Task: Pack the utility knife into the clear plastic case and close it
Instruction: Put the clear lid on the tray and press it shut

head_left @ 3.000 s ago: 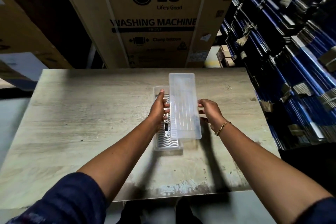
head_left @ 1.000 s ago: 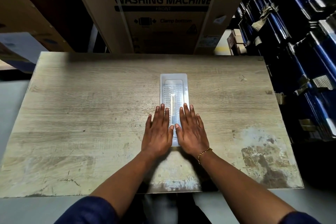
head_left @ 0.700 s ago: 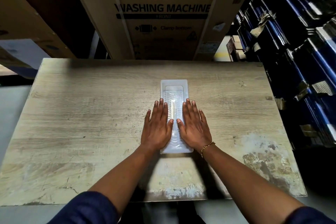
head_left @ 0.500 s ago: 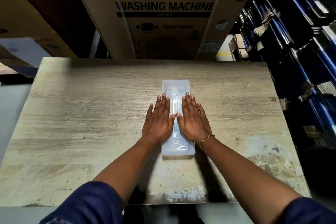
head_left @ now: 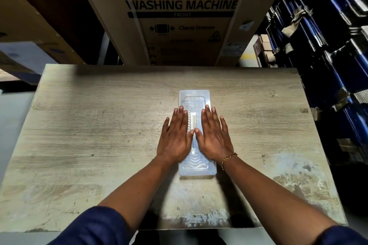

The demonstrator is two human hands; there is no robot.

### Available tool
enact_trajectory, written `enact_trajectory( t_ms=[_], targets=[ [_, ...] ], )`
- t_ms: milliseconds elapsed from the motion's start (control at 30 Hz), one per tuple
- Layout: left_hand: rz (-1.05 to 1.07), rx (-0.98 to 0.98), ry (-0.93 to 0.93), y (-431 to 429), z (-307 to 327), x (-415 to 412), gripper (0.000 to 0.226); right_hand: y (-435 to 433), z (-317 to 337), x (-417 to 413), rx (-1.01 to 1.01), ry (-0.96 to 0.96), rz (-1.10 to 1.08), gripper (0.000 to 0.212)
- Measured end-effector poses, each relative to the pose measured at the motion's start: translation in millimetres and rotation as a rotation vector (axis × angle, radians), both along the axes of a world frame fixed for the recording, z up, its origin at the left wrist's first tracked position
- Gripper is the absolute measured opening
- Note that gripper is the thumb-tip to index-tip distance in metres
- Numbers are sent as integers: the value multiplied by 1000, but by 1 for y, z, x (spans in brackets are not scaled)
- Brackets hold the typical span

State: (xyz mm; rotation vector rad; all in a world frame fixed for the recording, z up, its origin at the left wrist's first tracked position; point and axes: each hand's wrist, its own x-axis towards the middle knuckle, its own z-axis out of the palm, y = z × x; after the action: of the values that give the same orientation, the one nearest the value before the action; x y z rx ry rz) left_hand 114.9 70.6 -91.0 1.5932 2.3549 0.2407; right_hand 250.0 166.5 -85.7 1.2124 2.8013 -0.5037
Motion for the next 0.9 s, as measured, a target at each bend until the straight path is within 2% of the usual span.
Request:
enact_trajectory(
  t_ms=[367, 900],
  targets=[
    [-17, 29, 26, 57, 10, -35, 66, 60, 12, -39, 46, -8, 42, 72],
    [-9, 34, -87, 63, -1, -35, 65, 63, 0, -38, 34, 22, 40, 70]
  ],
)
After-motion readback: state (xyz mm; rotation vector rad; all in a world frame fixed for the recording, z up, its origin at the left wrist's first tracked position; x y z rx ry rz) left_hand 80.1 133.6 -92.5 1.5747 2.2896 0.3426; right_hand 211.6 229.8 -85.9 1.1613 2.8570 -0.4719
